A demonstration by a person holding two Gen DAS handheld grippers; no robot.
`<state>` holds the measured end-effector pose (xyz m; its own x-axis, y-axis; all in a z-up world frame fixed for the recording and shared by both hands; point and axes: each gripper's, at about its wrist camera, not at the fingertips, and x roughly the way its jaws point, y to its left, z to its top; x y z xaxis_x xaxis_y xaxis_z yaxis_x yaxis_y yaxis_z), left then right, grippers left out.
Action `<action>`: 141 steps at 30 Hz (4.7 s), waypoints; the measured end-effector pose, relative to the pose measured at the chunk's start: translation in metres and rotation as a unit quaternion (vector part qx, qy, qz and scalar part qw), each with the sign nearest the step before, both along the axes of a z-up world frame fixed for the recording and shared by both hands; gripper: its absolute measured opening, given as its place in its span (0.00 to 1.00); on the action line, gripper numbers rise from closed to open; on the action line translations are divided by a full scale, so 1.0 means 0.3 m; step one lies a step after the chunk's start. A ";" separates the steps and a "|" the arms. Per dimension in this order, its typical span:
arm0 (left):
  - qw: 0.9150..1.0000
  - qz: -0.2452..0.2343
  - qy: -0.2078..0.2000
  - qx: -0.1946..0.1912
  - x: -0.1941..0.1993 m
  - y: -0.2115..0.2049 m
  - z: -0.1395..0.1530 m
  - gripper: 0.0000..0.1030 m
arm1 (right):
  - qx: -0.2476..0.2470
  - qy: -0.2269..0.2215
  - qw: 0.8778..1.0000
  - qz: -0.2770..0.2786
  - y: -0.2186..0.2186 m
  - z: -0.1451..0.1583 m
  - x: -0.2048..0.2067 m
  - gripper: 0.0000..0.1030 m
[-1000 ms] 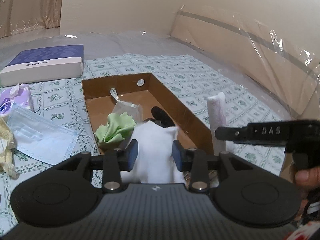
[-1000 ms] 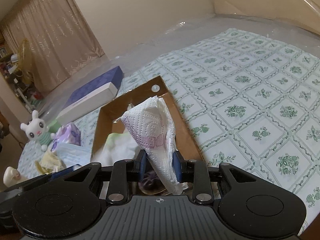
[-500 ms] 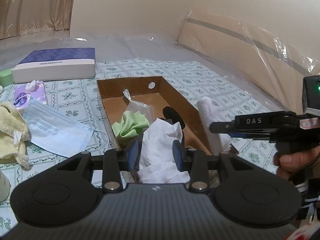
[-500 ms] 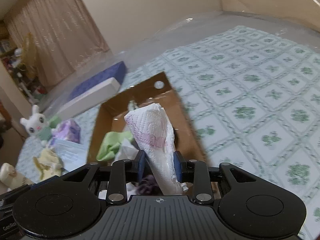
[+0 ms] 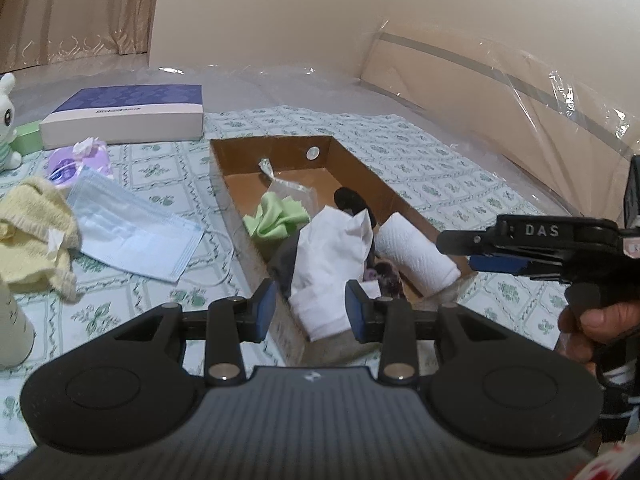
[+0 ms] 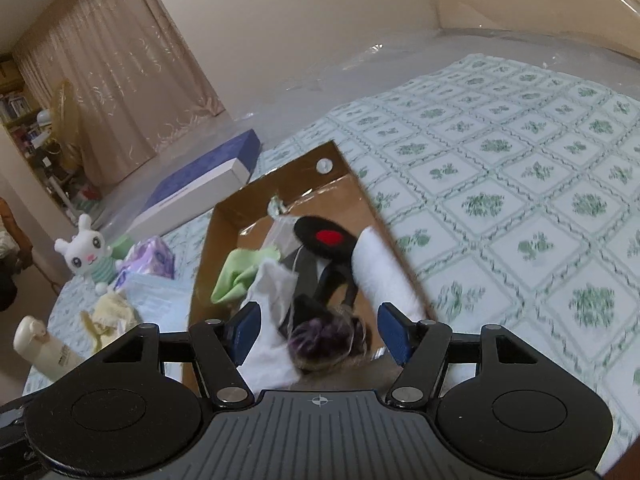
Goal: Organize soft objects
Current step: 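Lower both held items into the box and open both tools, then withdraw both tools and reach toward the yellow towel and blue mask, then grasp the yellow towel edge with the left tool while the right tool grasps the blue mask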
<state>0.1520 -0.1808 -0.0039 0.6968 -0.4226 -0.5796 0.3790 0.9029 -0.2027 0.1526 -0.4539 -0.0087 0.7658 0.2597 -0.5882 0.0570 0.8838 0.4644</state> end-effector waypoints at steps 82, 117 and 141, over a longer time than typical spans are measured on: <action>0.952 -0.109 -0.120 0.258 0.141 1.090 -0.031 0.65 | -0.335 -0.139 0.823 0.436 0.739 -0.044 0.184 0.63; 0.853 -0.399 -0.170 0.289 0.633 1.037 -0.283 0.77 | -0.444 -0.157 0.683 0.558 1.004 -0.241 0.527 0.89; 0.885 -0.378 -0.102 0.254 0.764 0.958 -0.320 0.39 | -0.440 -0.108 0.714 0.534 1.088 -0.310 0.661 0.89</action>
